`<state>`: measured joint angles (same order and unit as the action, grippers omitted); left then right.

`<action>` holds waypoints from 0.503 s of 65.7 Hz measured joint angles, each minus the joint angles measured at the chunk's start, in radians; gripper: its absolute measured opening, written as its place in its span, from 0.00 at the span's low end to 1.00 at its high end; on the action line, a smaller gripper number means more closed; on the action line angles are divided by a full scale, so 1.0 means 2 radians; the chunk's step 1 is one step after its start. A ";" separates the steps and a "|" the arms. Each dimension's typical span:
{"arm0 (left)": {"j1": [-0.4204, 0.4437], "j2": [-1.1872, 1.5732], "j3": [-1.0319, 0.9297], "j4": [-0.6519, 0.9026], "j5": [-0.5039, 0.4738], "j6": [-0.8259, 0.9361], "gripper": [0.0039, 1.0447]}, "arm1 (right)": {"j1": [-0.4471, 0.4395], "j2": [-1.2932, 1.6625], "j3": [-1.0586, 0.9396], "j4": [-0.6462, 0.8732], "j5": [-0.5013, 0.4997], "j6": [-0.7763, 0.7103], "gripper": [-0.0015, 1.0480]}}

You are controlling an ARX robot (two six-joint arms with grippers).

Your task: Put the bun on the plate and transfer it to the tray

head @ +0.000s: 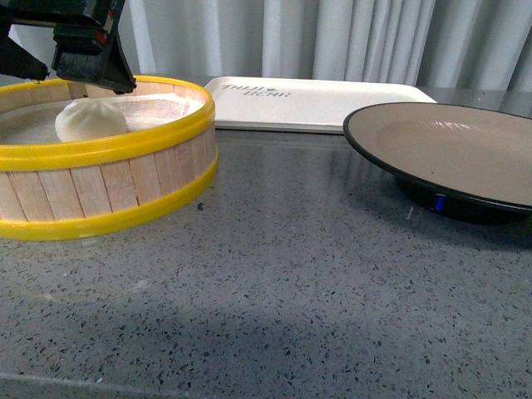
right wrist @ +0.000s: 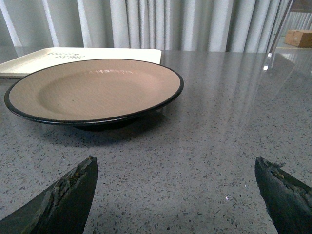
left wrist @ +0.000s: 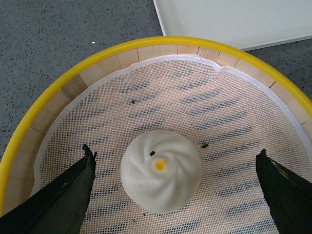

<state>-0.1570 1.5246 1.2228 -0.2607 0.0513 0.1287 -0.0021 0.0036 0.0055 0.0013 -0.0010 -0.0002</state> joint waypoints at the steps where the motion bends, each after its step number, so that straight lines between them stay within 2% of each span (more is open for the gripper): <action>1: 0.000 0.001 -0.001 0.003 -0.001 0.000 0.94 | 0.000 0.000 0.000 0.000 0.000 0.000 0.92; 33: 0.001 0.020 -0.026 0.031 -0.013 0.002 0.94 | 0.000 0.000 0.000 0.000 0.000 0.000 0.92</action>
<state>-0.1558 1.5654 1.1706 -0.1978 0.0250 0.1337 -0.0021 0.0036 0.0055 0.0013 -0.0010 0.0002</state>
